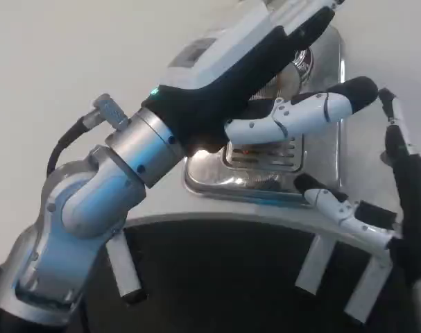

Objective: Grasp the cup under the faucet to collect the drink, then remove the cup.

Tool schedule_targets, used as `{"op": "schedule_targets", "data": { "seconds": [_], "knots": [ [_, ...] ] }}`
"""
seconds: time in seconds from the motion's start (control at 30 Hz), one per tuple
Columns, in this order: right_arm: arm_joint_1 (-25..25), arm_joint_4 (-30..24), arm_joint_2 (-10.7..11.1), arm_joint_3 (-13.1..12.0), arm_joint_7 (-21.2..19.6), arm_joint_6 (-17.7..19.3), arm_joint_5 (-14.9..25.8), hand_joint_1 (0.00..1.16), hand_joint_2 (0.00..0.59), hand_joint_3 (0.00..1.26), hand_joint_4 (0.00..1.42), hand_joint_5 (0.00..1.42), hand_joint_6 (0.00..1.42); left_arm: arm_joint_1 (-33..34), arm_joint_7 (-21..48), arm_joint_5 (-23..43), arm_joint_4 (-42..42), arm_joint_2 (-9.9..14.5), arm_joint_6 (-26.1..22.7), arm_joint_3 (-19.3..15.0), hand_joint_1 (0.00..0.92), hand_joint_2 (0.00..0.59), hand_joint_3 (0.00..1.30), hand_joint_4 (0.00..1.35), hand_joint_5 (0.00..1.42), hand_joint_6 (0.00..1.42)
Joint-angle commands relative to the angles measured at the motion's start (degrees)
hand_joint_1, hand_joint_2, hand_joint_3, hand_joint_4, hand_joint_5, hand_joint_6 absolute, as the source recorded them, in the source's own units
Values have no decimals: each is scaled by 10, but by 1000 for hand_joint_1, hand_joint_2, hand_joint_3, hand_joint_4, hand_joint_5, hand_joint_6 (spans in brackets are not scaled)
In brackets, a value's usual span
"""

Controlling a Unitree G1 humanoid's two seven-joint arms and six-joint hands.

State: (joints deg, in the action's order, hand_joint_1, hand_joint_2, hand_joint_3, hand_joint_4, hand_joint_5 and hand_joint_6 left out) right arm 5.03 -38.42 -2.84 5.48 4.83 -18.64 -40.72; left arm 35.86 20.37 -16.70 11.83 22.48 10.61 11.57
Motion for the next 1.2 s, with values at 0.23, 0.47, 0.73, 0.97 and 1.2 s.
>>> {"op": "schedule_targets", "data": {
  "seconds": [0.23, 0.47, 0.73, 0.97, 1.2],
  "knots": [
    [-31, 61, 6, -2, -43, 9, 45, 845, 211, 0, 0, 0, 172, -20, 14, -14, -11, 12, -8, 4, 0, 216, 0, 0, 0, 0],
    [-55, 64, 11, 6, -49, -2, 48, 850, 218, 0, 0, 2, 175, -31, -14, -26, -4, 5, -9, -9, 0, 220, 0, 0, 0, 0],
    [-69, 76, 13, 23, -44, -7, 55, 820, 224, 0, 0, 3, 178, -52, -82, -45, -1, -4, 7, -48, 0, 231, 0, 0, 0, 0],
    [-100, 112, 11, 24, -51, -9, 75, 788, 220, 0, 0, 3, 178, -94, -156, -57, -1, -32, 10, -94, 0, 240, 0, 0, 0, 0],
    [-133, 142, 12, 26, -61, -9, 83, 778, 224, 0, 0, 10, 178, -151, -207, -86, -1, -40, 11, -113, 0, 245, 0, 0, 0, 0]
  ]
}}
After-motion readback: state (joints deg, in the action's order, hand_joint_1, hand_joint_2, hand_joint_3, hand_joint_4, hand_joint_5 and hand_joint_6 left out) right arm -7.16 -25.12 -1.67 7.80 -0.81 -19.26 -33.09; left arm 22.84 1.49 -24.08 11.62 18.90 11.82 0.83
